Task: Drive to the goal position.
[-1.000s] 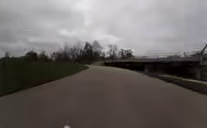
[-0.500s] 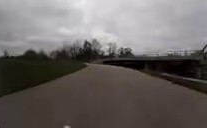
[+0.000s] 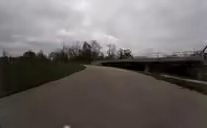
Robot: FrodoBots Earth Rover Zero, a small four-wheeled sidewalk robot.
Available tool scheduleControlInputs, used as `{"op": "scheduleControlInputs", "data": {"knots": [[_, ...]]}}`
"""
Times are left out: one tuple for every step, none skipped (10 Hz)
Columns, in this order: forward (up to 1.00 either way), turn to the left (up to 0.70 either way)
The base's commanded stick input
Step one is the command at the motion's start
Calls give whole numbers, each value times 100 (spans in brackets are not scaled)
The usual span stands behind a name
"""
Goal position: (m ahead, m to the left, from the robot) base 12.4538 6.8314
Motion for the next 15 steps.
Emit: {"op": "scheduleControlInputs", "data": {"knots": [[100, 0], [100, 0], [100, 0], [100, 0], [100, 0], [100, 0], [100, 0], [100, 0], [100, 0], [100, 0], [100, 0], [100, 0], [100, 0], [100, 0], [100, 0]]}}
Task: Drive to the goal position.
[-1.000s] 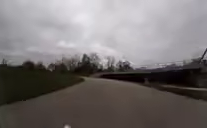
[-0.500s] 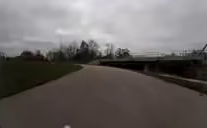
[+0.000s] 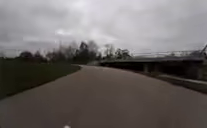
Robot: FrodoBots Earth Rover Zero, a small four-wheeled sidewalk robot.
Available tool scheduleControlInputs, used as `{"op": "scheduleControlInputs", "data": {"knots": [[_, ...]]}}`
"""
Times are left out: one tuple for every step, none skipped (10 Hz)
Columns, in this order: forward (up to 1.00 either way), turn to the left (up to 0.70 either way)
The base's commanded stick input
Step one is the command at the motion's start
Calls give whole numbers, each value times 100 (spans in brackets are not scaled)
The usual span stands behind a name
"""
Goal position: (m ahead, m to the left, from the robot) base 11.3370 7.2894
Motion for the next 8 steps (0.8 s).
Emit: {"op": "scheduleControlInputs", "data": {"knots": [[100, 0], [100, 0], [100, 0], [100, 0], [100, 0], [100, 0], [100, 0], [100, 0]]}}
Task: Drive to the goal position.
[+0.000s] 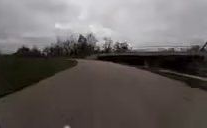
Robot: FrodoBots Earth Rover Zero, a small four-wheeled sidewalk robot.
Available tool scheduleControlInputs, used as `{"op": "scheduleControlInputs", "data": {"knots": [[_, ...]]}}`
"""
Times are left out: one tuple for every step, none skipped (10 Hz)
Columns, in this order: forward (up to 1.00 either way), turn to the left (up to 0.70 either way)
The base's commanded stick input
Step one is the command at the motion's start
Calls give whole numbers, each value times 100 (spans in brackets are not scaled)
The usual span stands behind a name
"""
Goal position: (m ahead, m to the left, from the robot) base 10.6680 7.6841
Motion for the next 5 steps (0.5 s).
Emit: {"op": "scheduleControlInputs", "data": {"knots": [[100, 0], [100, 0], [100, 0], [100, 0], [100, 0]]}}
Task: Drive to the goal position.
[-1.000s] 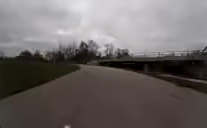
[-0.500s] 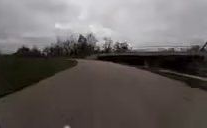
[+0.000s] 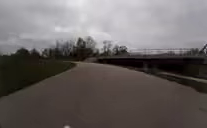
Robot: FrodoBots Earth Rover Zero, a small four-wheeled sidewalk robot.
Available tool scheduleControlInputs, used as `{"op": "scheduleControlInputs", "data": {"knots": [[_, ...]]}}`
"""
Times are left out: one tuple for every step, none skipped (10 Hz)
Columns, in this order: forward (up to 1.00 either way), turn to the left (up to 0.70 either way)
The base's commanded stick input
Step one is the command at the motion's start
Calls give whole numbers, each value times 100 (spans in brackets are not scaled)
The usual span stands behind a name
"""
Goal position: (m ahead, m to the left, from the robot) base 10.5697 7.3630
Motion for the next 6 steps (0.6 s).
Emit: {"op": "scheduleControlInputs", "data": {"knots": [[100, 0], [100, 0], [100, 0], [100, 0], [100, 0], [100, 0]]}}
